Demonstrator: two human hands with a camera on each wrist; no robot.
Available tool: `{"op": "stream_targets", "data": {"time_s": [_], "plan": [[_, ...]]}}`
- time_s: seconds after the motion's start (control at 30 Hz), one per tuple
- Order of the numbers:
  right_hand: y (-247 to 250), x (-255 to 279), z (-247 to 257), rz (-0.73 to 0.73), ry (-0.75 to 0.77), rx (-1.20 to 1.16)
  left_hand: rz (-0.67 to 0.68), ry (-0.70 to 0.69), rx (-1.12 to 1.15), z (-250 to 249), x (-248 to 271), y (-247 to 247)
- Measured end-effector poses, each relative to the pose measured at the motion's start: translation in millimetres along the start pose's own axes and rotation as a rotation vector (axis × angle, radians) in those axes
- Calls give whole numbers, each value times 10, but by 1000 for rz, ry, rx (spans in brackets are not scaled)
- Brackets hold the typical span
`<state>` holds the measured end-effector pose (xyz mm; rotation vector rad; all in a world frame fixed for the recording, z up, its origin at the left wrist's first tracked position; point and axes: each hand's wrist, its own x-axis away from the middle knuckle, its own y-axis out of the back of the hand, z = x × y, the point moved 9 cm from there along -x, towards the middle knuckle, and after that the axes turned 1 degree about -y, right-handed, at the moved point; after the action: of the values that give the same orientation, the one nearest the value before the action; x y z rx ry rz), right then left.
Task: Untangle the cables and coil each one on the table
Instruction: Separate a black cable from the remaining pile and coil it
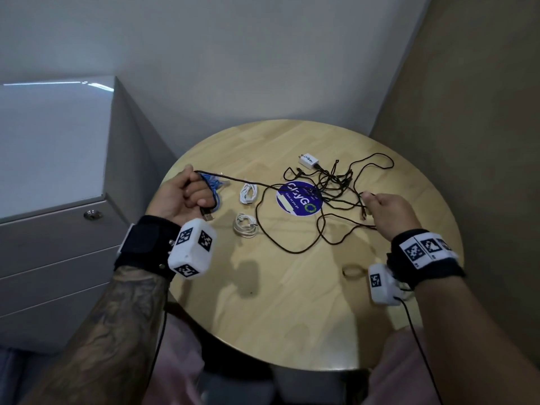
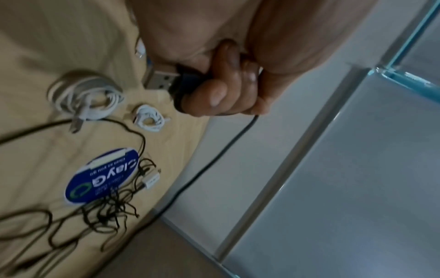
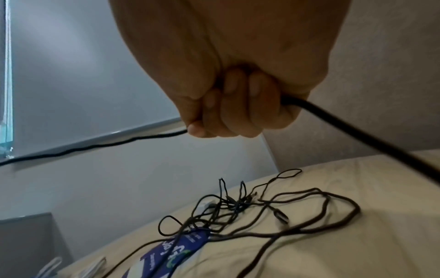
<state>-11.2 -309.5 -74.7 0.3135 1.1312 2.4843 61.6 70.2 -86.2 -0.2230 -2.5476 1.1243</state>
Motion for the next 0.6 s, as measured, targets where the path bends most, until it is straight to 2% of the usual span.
{"op": "stream_targets", "data": {"time_s": [0.1,0.17,0.23,0.33,0.4,0.47,0.53,0.6], "plan": [[-254,-5,-143,142,-103,160,6,4,59,43,-18,-1],[-475,71,-232,326,-121,373,26,28,-5,126,-28,-74],[-645,206,-209,480,-77,521,23,41,-168,264,-8,-178],[-692,343,-19,501,36,543,-3,-22,-494,467,56,-364],[-734,405,186,449,158,384,16,-62,-678,596,81,-489],[-761,549,465,455,224,-28,40,-78,-784,722,91,-562],[-822,743,658,579,169,-413,50,-91,-851,819,97,-601],[-875,913,801,710,178,-467,34,-114,-887,842,103,-606]]}}
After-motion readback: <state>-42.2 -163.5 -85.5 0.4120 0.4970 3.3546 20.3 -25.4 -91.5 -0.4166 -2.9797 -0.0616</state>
